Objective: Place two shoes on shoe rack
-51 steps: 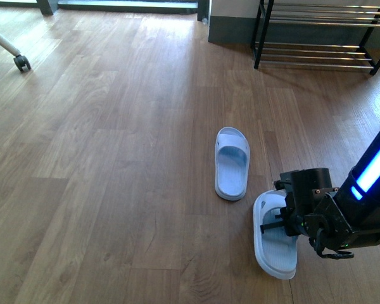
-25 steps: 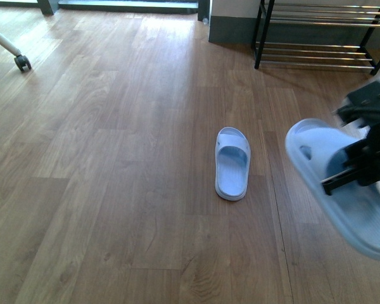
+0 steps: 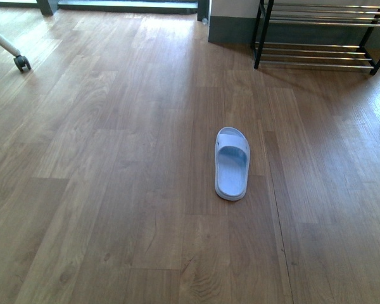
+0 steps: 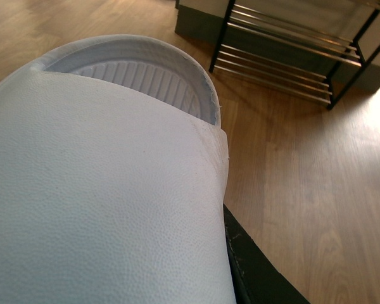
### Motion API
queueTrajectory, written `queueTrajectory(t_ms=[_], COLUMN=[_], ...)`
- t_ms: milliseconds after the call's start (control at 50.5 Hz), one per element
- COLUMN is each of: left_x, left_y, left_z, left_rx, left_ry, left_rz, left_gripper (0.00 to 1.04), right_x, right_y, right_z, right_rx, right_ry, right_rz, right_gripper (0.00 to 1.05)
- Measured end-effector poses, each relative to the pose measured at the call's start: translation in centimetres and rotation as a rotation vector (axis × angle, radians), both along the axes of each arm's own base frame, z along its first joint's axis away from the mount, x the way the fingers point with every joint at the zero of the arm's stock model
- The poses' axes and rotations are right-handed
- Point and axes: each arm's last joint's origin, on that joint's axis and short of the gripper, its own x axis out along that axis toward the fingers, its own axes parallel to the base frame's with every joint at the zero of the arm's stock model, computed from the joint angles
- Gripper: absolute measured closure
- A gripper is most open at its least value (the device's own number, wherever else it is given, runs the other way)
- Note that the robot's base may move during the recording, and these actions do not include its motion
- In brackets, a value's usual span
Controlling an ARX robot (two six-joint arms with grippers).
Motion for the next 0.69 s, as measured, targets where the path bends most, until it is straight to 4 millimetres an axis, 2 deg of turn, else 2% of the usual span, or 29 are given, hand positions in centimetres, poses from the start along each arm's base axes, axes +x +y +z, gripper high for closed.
queueTrajectory(t_ms=[99,693], left_x=[0.0,0.0], left_y=[0.0,0.0], left_z=[0.0,0.0], left_rx=[0.0,0.0], left_ry=[0.0,0.0], left_rz=[0.0,0.003], left_gripper=[0.09,0.09], right_x=[-2.0,-2.1], right_y=[0.3,0.3], right_z=[-0.8,-0.5], right_rx=[0.097,0.143], right_ry=[-0.014,-0.038], right_rz=[-0.011,-0.016], right_gripper=[1.03,1.03])
